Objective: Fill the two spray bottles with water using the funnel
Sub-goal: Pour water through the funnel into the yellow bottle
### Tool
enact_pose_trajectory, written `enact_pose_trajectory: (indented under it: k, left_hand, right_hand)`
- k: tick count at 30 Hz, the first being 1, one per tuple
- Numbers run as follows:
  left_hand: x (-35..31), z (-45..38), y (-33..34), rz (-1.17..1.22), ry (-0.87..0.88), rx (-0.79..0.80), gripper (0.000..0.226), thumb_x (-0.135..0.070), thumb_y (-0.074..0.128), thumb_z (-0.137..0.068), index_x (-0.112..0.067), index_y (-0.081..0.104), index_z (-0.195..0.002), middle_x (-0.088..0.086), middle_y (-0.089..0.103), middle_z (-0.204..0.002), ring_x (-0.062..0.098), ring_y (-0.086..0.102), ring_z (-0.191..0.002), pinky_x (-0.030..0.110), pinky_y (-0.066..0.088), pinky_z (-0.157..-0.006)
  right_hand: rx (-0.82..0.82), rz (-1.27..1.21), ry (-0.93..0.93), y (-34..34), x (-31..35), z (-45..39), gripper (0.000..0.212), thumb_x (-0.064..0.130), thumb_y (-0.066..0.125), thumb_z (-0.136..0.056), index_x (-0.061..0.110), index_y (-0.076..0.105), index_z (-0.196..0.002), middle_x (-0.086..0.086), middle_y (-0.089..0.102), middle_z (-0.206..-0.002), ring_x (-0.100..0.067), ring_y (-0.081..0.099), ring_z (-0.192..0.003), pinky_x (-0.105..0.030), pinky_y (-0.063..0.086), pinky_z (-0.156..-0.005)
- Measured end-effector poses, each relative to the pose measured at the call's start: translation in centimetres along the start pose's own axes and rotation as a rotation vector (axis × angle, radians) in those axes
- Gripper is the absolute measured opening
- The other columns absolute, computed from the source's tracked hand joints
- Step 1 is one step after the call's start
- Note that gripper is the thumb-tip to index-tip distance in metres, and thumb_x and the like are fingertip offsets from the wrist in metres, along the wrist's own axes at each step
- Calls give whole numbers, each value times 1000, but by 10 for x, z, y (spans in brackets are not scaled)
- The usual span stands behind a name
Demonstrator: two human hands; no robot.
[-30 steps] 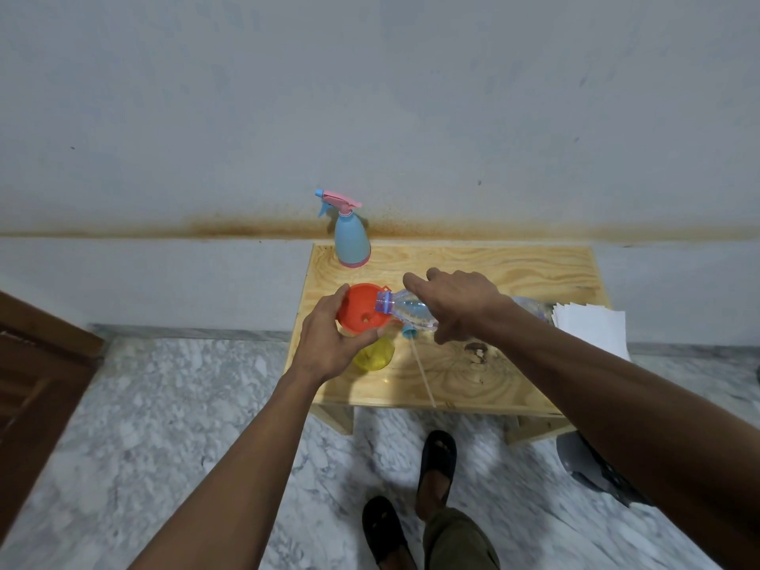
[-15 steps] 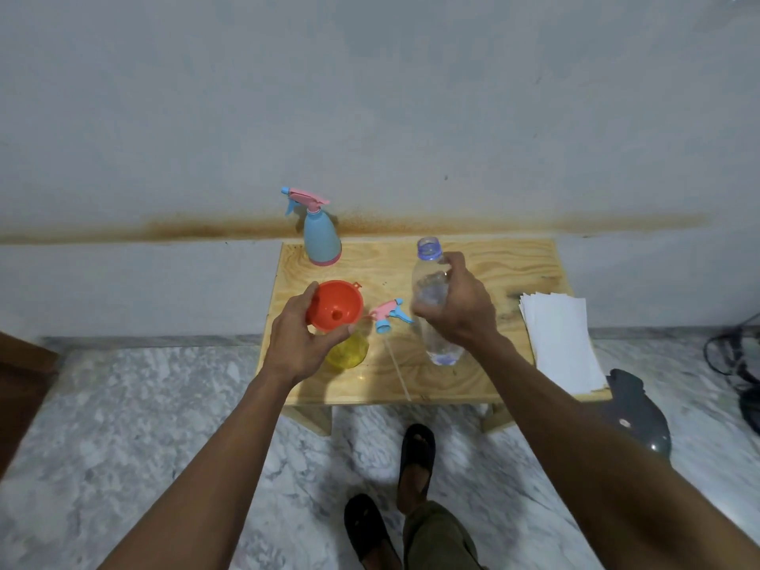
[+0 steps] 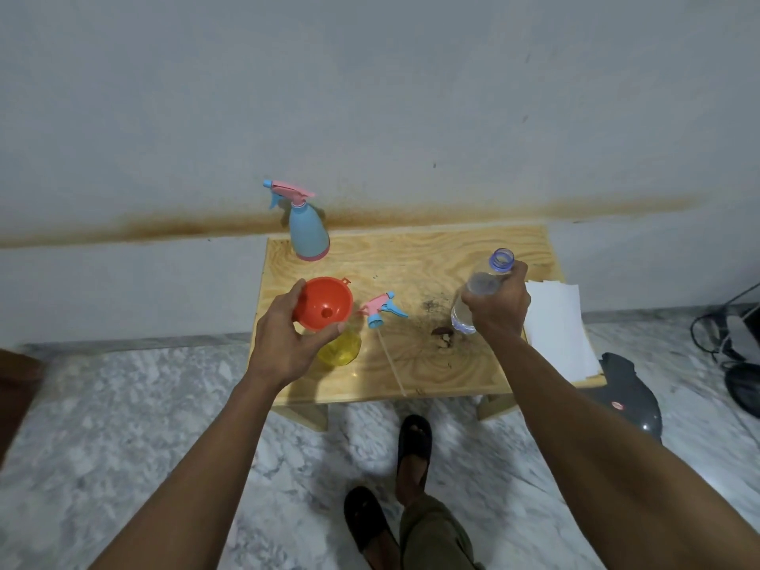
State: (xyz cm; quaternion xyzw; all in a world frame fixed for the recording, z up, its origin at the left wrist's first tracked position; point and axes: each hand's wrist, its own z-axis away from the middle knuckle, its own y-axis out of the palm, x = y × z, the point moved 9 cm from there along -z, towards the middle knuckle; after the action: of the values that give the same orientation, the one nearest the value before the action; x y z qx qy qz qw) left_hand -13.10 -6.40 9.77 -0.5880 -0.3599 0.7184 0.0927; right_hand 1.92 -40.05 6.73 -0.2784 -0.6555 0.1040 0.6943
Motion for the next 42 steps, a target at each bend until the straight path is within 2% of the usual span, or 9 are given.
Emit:
enact_pose_trajectory:
  k: [5,11,18,21,24,27,31,36,42]
  left_hand:
    - [1,-1,0,7,-5,-3,100,-47,87,-69,-20,37,-152,2,55,-136,19,56,-120,40,50,-100]
    - [-9,3,-7,9,12,-47,98,-40,91,-66,-15,44,-148,7,60,-131,22,61,-113,26,47,-88]
    - [-79,23,-49,41,263,-327,94,-53,86,-62,-16,51,-141,2,61,-128,13,61,-104,21,51,-84]
    - [-118,26,-8,8,361,-188,101,-46,91,-61,-12,47,-144,1,56,-132,7,54,-108,7,44,-86]
    - [-124,22,68,-133,431,17,99,-35,93,-61,-9,46,-144,9,59,-129,17,58,-110,22,49,-88]
    - [-96,13,139,-207,329,219,93,-31,86,-65,-14,45,-147,12,56,-131,30,56,-117,36,52,-91]
    - [-55,2,199,-366,163,381,93,-29,78,-76,-25,28,-154,4,40,-145,25,41,-130,35,48,-94]
    - [-36,-5,232,-472,142,398,88,-21,78,-77,-24,30,-151,4,43,-145,28,43,-128,38,52,-83]
    - [-34,-6,245,-397,134,365,89,-13,78,-78,-21,31,-152,5,44,-148,27,46,-130,39,49,-99]
  right_hand:
    - [14,-8,-5,0,-5,-1,57,15,82,-69,10,46,-113,-8,59,-97,-30,58,-90,-29,39,-70]
    - [64,14,-5,-1,-2,2,60,11,82,-71,9,45,-117,-4,56,-98,-25,54,-89,-28,37,-71]
    - [41,0,3,-3,-1,1,64,11,83,-71,10,46,-123,0,57,-101,-22,55,-89,-26,39,-71]
    - [43,-4,-21,-3,0,1,69,12,84,-71,9,44,-127,1,56,-106,-17,54,-90,-14,39,-67]
    - [68,-40,-11,-3,-4,2,68,10,83,-71,11,44,-126,3,57,-109,-15,55,-92,3,35,-61]
    - [96,-48,-17,-1,-11,0,64,10,81,-71,16,45,-124,-1,60,-110,-18,58,-98,-7,38,-67]
    - [137,-39,-28,2,-17,-6,61,15,83,-69,22,48,-117,4,60,-105,-15,57,-92,-11,37,-65]
    - [159,-57,-31,1,-19,-7,60,20,84,-69,21,51,-118,6,63,-105,-12,59,-90,0,37,-66]
    - [190,-84,-30,2,-21,-10,66,19,86,-65,22,51,-120,8,62,-109,-10,58,-95,0,36,-71]
